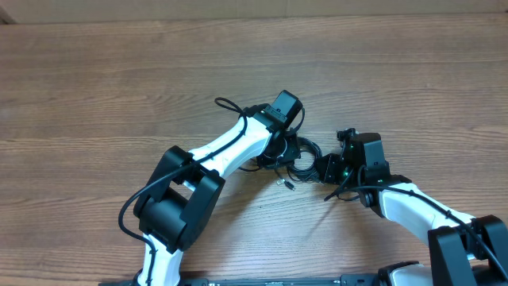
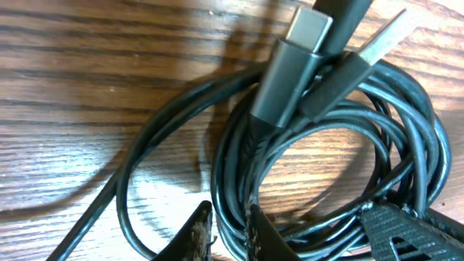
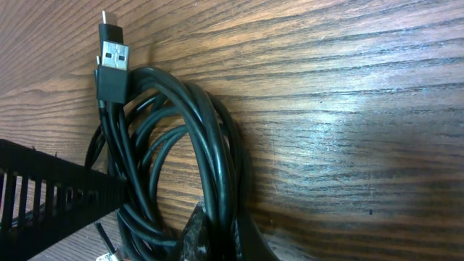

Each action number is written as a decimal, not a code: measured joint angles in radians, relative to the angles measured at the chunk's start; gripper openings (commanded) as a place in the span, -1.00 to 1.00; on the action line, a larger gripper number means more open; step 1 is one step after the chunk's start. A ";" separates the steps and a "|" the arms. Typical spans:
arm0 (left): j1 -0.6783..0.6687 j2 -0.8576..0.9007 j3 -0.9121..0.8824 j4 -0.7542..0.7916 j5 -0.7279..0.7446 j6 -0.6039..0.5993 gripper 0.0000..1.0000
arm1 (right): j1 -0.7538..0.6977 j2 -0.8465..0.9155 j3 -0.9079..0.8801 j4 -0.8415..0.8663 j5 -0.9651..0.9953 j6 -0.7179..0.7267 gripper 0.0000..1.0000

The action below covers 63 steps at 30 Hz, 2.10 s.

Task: Untangle cables

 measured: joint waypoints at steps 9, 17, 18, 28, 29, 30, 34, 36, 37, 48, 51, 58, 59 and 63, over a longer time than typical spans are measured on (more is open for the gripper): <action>0.000 0.000 0.000 0.016 -0.025 -0.005 -0.83 | 0.000 0.000 0.000 -0.003 0.000 0.001 -0.93; 0.000 0.000 0.000 0.013 -0.024 -0.019 -0.92 | 0.000 0.000 0.000 -0.007 -0.003 0.000 -0.93; 0.000 0.000 0.000 0.010 -0.024 -0.019 -0.91 | 0.000 0.000 0.000 -0.007 -0.004 0.000 -0.93; 0.088 -0.041 0.001 -0.084 0.090 0.104 -0.92 | 0.004 0.000 0.001 -0.006 -0.033 0.001 -0.93; 0.105 -0.058 0.001 -0.085 0.113 0.132 -0.91 | 0.005 0.000 0.002 -0.006 -0.033 0.001 -0.93; 0.124 -0.076 0.001 -0.088 0.126 0.159 -0.91 | 0.006 0.000 0.005 -0.008 -0.028 0.000 -0.93; 0.233 -0.167 0.001 -0.094 0.189 0.267 -0.92 | 0.006 0.000 0.005 -0.018 -0.010 0.000 -0.93; 0.287 -0.200 0.002 -0.108 0.206 0.311 -0.92 | 0.006 0.000 0.005 -0.022 -0.006 0.000 -0.93; 0.311 -0.209 0.002 -0.117 0.212 0.329 -0.92 | 0.006 0.000 0.005 -0.023 -0.006 0.000 -0.93; 0.302 -0.214 0.001 -0.146 0.259 0.395 -0.85 | 0.006 0.000 0.005 -0.026 -0.003 0.000 -0.93; 0.232 -0.214 0.001 -0.135 0.216 0.376 -0.72 | 0.006 0.000 0.005 -0.026 -0.003 0.000 -0.93; 0.084 -0.177 0.001 -0.098 0.111 0.291 0.02 | 0.006 0.000 0.006 -0.037 -0.002 0.000 -0.92; 0.073 -0.165 0.001 -0.093 0.106 0.280 0.01 | 0.006 0.000 0.006 -0.039 -0.002 0.000 -0.93; 0.050 -0.104 0.001 -0.077 0.090 0.225 -0.15 | 0.006 0.000 0.006 -0.040 -0.003 0.000 -0.93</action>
